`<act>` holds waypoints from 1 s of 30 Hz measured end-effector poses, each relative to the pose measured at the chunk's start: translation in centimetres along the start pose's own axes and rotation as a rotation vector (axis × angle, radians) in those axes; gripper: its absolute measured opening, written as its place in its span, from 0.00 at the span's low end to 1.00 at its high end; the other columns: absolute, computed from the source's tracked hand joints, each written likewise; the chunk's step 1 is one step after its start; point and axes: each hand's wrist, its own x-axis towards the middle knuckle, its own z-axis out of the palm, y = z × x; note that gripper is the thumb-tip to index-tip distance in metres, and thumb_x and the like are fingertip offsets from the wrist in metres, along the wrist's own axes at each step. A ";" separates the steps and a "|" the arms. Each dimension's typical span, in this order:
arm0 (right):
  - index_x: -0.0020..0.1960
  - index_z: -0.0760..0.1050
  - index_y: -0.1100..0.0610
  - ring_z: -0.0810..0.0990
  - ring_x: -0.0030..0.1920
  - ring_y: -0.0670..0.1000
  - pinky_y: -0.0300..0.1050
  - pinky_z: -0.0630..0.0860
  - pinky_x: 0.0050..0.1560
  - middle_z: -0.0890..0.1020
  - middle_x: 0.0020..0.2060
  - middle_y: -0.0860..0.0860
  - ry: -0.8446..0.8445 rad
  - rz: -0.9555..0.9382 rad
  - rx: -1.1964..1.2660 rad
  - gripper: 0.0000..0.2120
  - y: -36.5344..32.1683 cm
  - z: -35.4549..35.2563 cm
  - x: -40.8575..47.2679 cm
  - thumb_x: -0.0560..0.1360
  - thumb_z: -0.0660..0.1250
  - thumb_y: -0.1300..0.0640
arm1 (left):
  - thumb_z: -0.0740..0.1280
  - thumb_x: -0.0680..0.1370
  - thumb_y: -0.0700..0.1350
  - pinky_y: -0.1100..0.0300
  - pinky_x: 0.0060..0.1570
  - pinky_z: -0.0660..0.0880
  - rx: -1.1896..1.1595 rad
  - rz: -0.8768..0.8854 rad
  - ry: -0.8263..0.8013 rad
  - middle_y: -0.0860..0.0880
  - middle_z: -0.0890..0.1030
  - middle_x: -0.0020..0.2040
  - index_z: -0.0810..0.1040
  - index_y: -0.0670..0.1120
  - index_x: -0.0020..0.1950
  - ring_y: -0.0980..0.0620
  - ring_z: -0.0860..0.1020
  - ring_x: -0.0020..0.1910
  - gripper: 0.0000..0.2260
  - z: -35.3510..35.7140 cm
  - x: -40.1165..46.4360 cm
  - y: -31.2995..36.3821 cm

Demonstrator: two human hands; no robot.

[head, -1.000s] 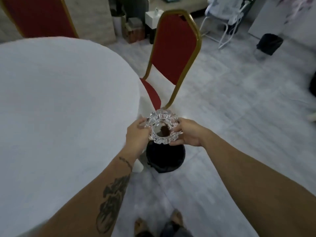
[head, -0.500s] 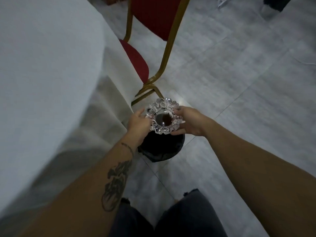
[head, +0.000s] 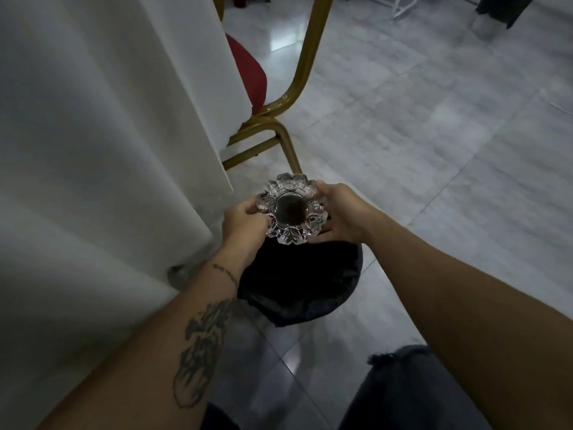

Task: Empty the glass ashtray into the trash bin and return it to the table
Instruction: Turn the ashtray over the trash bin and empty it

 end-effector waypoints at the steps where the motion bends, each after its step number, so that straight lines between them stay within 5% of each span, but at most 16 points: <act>1: 0.79 0.66 0.52 0.58 0.81 0.71 0.63 0.83 0.45 0.56 0.85 0.55 -0.002 -0.009 0.004 0.27 0.4 0.0 0.7 0.84 0.56 0.41 | 0.68 0.74 0.30 0.53 0.46 0.80 0.027 0.028 0.023 0.59 0.77 0.36 0.83 0.51 0.62 0.52 0.77 0.37 0.22 0.2 0.4 -0.7; 4: 0.77 0.69 0.54 0.58 0.82 0.68 0.61 0.81 0.42 0.56 0.85 0.57 0.003 -0.038 0.024 0.28 1.7 -0.2 3.1 0.84 0.56 0.40 | 0.68 0.75 0.31 0.59 0.38 0.76 0.075 0.107 0.053 0.61 0.79 0.37 0.81 0.50 0.66 0.56 0.78 0.35 0.23 0.5 1.5 -2.2; 7: 0.75 0.72 0.53 0.68 0.77 0.65 0.59 0.82 0.42 0.67 0.80 0.59 0.066 -0.146 -0.010 0.29 2.9 0.0 4.7 0.81 0.59 0.38 | 0.68 0.75 0.32 0.61 0.39 0.78 0.077 0.145 0.060 0.58 0.83 0.42 0.82 0.51 0.65 0.58 0.79 0.37 0.22 0.7 2.2 -2.9; 10: 0.73 0.75 0.53 0.77 0.70 0.63 0.59 0.82 0.53 0.78 0.71 0.58 0.119 -0.288 -0.031 0.30 4.1 0.2 4.9 0.77 0.61 0.37 | 0.67 0.75 0.34 0.56 0.45 0.82 0.074 0.189 0.048 0.51 0.86 0.53 0.80 0.52 0.67 0.55 0.82 0.42 0.23 0.9 2.5 -3.4; 13: 0.66 0.81 0.52 0.81 0.66 0.61 0.64 0.80 0.63 0.84 0.62 0.56 0.136 -0.465 -0.061 0.28 4.7 0.6 4.6 0.74 0.61 0.38 | 0.64 0.78 0.34 0.55 0.46 0.80 0.046 0.202 0.009 0.54 0.84 0.53 0.77 0.52 0.71 0.55 0.81 0.40 0.23 0.9 2.8 -3.4; 18: 0.57 0.85 0.55 0.84 0.59 0.55 0.67 0.78 0.67 0.88 0.55 0.54 0.147 -0.691 -0.027 0.21 5.9 0.4 4.2 0.75 0.63 0.44 | 0.64 0.80 0.36 0.52 0.63 0.75 -0.081 0.115 -0.097 0.49 0.80 0.62 0.73 0.49 0.74 0.49 0.78 0.59 0.23 0.6 3.7 -3.0; 22: 0.62 0.82 0.61 0.83 0.61 0.63 0.65 0.79 0.65 0.85 0.58 0.62 0.137 -0.836 -0.016 0.22 7.4 0.6 4.5 0.76 0.64 0.48 | 0.66 0.79 0.35 0.51 0.66 0.75 -0.009 0.222 -0.128 0.49 0.80 0.65 0.73 0.48 0.74 0.49 0.79 0.62 0.23 0.6 3.6 -3.6; 26: 0.64 0.81 0.60 0.83 0.61 0.59 0.56 0.81 0.63 0.85 0.59 0.59 0.131 -0.916 -0.135 0.24 7.4 1.7 4.7 0.75 0.65 0.48 | 0.65 0.81 0.41 0.64 0.49 0.74 0.294 0.439 0.049 0.50 0.83 0.58 0.79 0.50 0.67 0.51 0.80 0.53 0.15 0.5 3.0 -3.7; 30: 0.72 0.77 0.53 0.82 0.65 0.54 0.46 0.79 0.65 0.81 0.65 0.56 0.071 -0.845 -0.175 0.29 7.2 1.9 4.3 0.73 0.70 0.45 | 0.63 0.81 0.41 0.60 0.50 0.73 0.305 0.486 0.202 0.47 0.83 0.58 0.80 0.47 0.65 0.48 0.81 0.54 0.14 0.2 3.1 -4.5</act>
